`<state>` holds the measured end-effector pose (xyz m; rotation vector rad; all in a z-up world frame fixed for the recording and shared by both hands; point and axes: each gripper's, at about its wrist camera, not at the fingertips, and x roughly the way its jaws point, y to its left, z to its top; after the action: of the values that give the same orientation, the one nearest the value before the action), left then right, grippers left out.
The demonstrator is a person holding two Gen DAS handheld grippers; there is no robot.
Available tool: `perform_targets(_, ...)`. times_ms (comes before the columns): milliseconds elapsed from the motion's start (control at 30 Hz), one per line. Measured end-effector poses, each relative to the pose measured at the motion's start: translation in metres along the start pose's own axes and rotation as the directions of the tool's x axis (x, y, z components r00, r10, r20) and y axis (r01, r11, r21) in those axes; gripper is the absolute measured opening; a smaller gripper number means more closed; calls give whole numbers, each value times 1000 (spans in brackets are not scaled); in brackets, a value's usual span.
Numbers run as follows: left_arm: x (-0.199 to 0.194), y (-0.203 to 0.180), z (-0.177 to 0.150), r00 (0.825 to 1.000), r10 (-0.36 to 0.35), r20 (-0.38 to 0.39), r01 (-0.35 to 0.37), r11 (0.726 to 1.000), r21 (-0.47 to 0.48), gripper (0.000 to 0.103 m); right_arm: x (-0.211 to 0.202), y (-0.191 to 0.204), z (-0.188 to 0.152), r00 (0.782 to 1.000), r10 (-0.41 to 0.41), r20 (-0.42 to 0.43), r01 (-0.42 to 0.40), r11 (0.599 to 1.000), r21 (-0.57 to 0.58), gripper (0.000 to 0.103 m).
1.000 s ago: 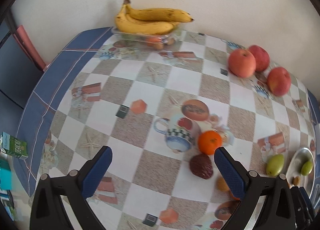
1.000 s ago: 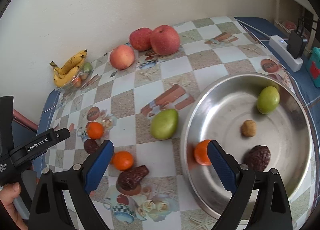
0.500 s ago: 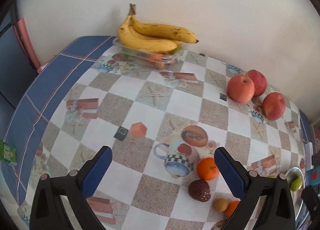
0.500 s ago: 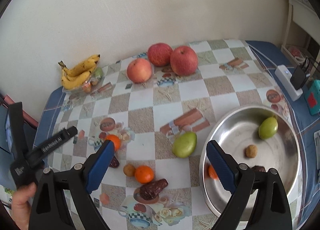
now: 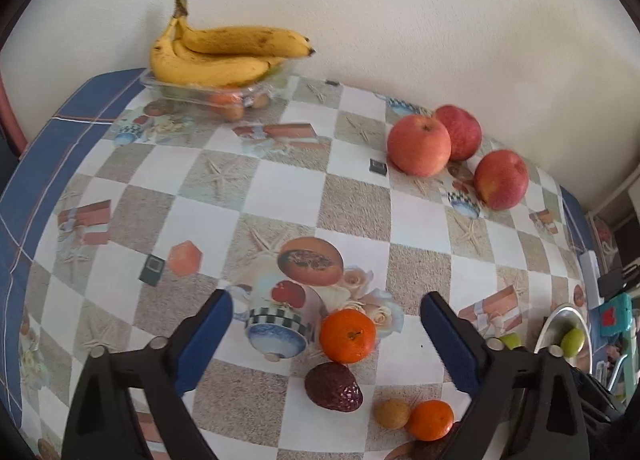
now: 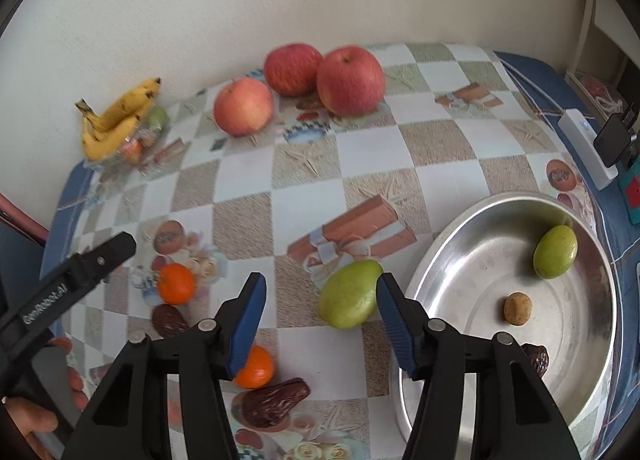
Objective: Organize fruits
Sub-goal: 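Move both open grippers back toward the remaining fruits, then grasp a green pear with the right gripper while the left gripper grasps an orange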
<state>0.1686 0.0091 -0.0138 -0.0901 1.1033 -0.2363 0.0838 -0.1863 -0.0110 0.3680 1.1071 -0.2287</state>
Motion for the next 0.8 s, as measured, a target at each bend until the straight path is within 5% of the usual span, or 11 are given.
perform_targets(400, 44, -4, -19, 993, 5, -116, -6, 1000, -10, 75, 31, -1, -10, 994, -96, -47, 93, 994, -62, 51)
perform_targets(700, 45, -8, -19, 992, -40, -121, 39, 999, -7, 42, 33, 6, -10, 986, -166, -29, 162, 980, -119, 45)
perform_targets(800, 44, -11, -19, 992, -27, -120, 28, 1000, 10, 42, 33, 6, -10, 986, -164, -26, 160, 980, -119, 44)
